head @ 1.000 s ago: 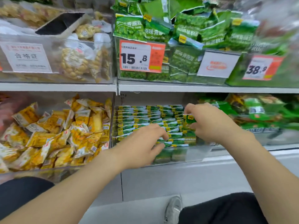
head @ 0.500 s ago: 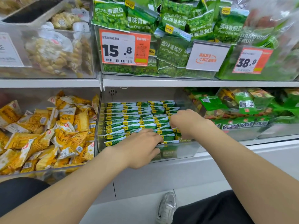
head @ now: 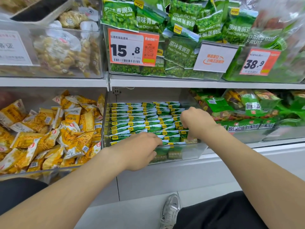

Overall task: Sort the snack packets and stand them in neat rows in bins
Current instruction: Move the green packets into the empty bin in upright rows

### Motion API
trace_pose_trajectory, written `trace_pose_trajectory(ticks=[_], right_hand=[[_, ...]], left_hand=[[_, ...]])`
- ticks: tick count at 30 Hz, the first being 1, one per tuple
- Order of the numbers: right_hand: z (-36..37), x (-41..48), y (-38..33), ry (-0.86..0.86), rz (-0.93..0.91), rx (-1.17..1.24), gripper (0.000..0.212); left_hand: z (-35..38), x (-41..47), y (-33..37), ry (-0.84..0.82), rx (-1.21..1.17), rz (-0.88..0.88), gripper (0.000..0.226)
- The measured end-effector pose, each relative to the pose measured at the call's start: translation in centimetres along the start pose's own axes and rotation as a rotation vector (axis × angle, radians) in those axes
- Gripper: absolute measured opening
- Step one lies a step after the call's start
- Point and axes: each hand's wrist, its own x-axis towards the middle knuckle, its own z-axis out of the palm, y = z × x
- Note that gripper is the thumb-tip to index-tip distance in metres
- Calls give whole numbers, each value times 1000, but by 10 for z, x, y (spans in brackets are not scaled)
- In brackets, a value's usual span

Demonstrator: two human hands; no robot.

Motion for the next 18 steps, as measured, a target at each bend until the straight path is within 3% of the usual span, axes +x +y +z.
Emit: trace_pose_trajectory(ticks=[4, 8, 10, 13, 18], right_hand=[[7, -2, -14, -115, -8, 40, 35], [-13, -10, -18, -135, 30, 128, 25], [-26, -11, -28, -35, 21, 165, 20], [-44, -13, -69, 170, -78, 356, 33], [-86, -29, -166, 318, -340, 580, 34]], left_hand=[[-16, -15, 2, 73, 31, -15, 36], [-35, -38, 1, 203, -11, -17, 31], [-43, -49, -4, 253, -18, -46, 26], [-55, -68, -15, 364, 11, -142, 11], [-84, -119, -45, 454, -129, -525, 9]])
